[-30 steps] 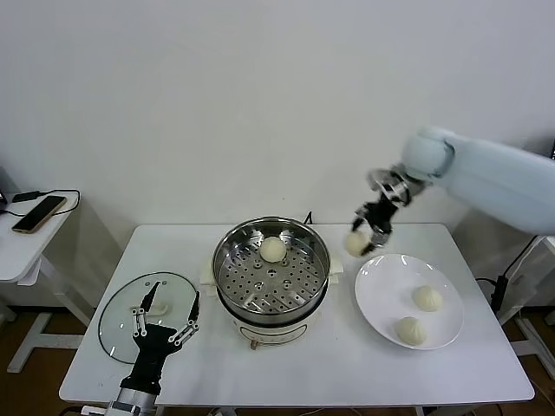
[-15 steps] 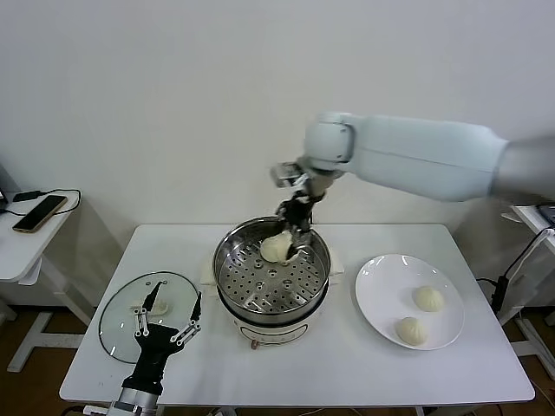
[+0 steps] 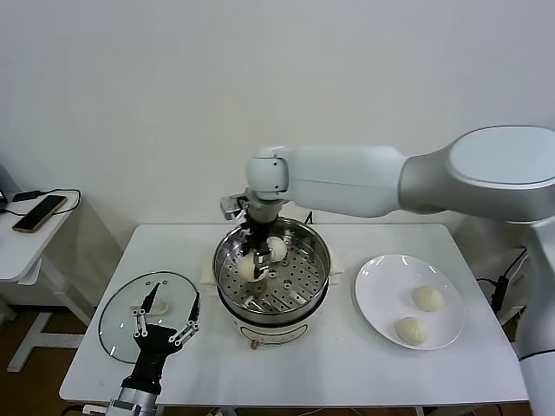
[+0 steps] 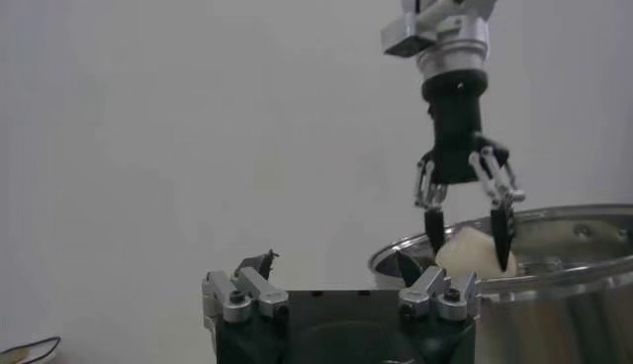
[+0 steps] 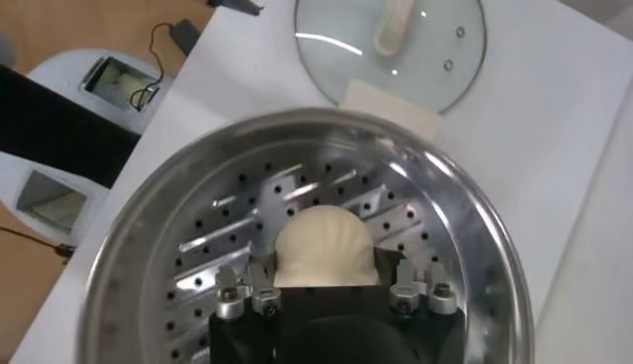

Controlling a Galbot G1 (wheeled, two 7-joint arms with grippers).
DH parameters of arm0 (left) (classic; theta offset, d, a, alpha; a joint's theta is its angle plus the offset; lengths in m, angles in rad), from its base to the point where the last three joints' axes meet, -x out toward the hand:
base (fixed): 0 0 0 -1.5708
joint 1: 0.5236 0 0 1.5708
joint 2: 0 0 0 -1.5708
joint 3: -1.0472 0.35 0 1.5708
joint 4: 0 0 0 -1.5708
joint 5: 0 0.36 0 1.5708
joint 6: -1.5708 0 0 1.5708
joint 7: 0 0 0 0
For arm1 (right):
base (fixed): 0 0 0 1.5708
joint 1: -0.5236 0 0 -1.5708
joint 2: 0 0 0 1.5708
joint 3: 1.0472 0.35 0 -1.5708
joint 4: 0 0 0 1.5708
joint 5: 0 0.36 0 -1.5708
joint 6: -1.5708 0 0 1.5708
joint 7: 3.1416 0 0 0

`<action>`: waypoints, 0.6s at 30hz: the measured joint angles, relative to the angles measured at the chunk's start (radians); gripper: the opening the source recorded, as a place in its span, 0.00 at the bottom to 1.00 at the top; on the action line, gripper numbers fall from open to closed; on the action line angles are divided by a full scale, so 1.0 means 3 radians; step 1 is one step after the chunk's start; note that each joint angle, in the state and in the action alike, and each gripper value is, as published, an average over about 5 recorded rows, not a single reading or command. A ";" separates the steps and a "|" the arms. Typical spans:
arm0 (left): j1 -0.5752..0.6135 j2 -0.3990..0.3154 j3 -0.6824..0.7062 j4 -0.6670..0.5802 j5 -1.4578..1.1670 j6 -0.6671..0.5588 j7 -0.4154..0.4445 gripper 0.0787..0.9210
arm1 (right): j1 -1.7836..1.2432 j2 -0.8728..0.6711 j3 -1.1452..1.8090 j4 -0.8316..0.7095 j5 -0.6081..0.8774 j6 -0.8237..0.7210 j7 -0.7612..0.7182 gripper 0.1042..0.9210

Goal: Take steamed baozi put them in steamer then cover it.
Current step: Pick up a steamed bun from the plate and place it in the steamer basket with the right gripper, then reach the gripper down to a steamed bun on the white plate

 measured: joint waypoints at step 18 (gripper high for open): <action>0.0021 -0.0015 -0.0027 -0.0031 -0.0002 0.0001 -0.0006 0.88 | 0.0062 -0.0252 0.0081 0.0207 -0.0190 0.0003 0.0026 0.88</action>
